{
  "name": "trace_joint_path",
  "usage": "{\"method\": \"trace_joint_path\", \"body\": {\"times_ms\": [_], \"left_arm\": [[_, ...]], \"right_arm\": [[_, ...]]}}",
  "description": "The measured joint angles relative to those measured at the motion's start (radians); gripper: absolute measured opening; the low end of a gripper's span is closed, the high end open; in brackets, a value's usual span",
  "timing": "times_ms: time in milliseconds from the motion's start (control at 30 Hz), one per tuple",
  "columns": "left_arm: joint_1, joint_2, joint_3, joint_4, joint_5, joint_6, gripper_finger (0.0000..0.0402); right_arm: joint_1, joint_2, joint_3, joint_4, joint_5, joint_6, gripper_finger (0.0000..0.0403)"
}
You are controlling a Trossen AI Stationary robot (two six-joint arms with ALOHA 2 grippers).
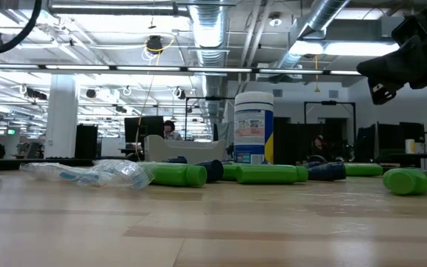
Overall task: Pick & Place Travel size toiletries
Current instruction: Put the orange toothbrush into the yellow bin, then put the blue toothbrush into the yellow bin
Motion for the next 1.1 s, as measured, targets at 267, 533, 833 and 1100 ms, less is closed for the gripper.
{"method": "trace_joint_path", "body": {"times_ms": [267, 533, 833, 1100], "left_arm": [[0.005, -0.054, 0.0, -0.001, -0.044, 0.0, 0.0051], [0.015, -0.097, 0.0, -0.006, -0.052, -0.056, 0.0181], [0.248, -0.19, 0.028, -0.002, -0.58, 0.068, 0.0222], [0.49, -0.15, 0.004, -0.007, -0.536, 0.179, 0.022]], "right_arm": [[0.0, 0.0, 0.0, 0.0, 0.0, 0.0, 0.0006], [0.0, 0.0, 0.0, 0.0, 0.0, 0.0, 0.0006], [0.0, 0.0, 0.0, 0.0, 0.0, 0.0, 0.0006], [0.0, 0.0, 0.0, 0.0, 0.0, 0.0, 0.0006]]}}
